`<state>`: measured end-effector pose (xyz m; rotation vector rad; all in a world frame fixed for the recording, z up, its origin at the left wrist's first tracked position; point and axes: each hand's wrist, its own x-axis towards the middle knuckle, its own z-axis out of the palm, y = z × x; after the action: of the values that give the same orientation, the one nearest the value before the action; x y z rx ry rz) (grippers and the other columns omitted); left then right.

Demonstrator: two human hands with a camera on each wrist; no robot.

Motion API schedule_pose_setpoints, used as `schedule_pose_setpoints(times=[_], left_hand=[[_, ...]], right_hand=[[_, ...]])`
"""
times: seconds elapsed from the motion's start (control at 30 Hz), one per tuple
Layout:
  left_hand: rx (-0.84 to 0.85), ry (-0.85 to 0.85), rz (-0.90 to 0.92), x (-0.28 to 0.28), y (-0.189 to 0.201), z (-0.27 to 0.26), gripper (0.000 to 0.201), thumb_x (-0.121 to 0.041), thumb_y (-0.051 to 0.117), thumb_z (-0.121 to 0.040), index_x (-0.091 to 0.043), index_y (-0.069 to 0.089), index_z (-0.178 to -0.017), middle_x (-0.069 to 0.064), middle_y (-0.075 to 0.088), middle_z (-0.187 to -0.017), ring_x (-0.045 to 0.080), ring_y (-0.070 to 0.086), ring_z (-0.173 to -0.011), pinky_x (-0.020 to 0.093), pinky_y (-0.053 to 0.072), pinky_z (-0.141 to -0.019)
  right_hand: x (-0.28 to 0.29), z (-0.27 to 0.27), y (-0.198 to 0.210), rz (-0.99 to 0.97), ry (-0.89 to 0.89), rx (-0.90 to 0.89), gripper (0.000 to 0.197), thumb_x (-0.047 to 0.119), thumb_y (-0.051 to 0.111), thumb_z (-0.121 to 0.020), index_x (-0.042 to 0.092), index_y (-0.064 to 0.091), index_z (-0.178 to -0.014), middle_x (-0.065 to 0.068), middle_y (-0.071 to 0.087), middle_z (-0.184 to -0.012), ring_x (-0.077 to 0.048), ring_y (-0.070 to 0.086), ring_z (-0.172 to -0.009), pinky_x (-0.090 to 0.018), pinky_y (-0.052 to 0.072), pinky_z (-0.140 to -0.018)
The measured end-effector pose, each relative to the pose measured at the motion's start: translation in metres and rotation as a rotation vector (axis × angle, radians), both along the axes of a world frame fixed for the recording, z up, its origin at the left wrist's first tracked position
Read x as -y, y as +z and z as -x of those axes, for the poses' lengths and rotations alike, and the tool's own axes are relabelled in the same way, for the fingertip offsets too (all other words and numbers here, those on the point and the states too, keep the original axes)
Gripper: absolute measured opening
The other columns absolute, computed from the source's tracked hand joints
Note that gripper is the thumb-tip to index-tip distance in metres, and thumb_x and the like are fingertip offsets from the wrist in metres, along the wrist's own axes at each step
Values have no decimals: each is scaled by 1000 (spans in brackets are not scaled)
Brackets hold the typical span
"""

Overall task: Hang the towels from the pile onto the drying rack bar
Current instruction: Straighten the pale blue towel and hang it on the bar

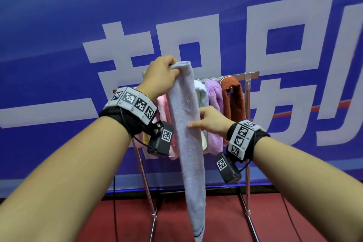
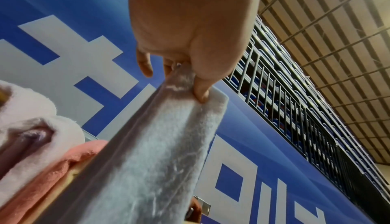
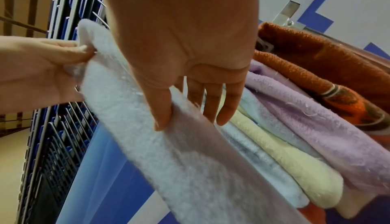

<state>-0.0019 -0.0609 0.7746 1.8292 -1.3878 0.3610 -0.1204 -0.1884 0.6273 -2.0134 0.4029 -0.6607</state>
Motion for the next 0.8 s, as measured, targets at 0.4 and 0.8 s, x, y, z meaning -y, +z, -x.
schedule_pose_setpoints(times=[0.4, 0.8], left_hand=[[-94, 33, 238, -15, 9, -13, 11, -22, 57, -93, -15, 66, -92, -2, 67, -87, 17, 62, -83, 33, 52, -70], [-129, 23, 329, -22, 9, -18, 7, -18, 60, -93, -20, 63, -87, -11, 61, -79, 10, 56, -76, 25, 47, -67]], right_hand=[[-16, -22, -22, -6, 34, -16, 29, 17, 83, -75, 2, 72, -98, -8, 75, -98, -16, 71, -88, -31, 59, -80], [-17, -24, -32, 28, 74, -40, 39, 22, 88, -70, 4, 73, -100, -9, 75, -100, -24, 71, -95, -43, 58, -86]])
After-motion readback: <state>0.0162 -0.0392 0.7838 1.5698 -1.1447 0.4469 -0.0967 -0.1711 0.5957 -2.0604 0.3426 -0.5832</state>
